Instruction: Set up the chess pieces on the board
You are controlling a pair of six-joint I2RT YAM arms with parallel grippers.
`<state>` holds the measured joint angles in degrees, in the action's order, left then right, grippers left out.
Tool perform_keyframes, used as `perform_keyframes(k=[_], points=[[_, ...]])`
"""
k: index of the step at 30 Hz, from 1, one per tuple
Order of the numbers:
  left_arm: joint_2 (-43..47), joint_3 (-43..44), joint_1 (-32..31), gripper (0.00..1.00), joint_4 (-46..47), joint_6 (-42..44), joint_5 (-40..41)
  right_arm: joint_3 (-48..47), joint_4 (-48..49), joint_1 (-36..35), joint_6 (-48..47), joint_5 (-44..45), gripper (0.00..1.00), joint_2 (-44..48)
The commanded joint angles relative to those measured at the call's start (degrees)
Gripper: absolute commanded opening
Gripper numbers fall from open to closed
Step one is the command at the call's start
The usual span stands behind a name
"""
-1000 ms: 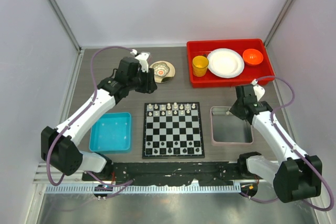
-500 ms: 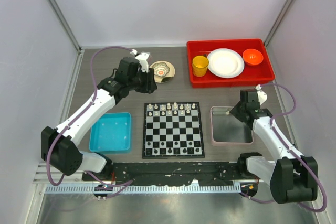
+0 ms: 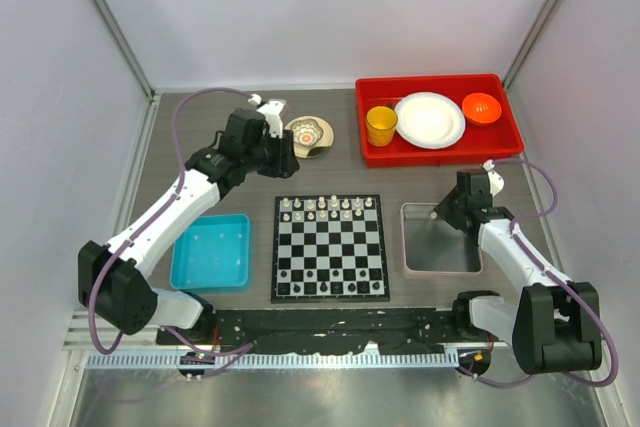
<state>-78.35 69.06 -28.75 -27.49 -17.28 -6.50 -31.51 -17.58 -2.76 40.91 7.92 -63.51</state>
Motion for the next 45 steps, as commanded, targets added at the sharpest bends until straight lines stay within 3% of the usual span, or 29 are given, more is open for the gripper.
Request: perform_keyframes(k=[1,27,45], points=[[1.0,0.4,0.3,0.46,0.9,0.9,-0.2,1.2,4.0,0.4,0.4,-0.9,0.32,-0.7],[0.8,0.5,0.3,0.45,0.7,1.0,-0.2,3.8,8.6,0.5,0.5,-1.8,0.32,-3.2],[0.7,0.6,0.3,0.45,0.8,1.0,-0.3,3.7,7.0,0.5,0.1,-1.9,0.18,-1.4]])
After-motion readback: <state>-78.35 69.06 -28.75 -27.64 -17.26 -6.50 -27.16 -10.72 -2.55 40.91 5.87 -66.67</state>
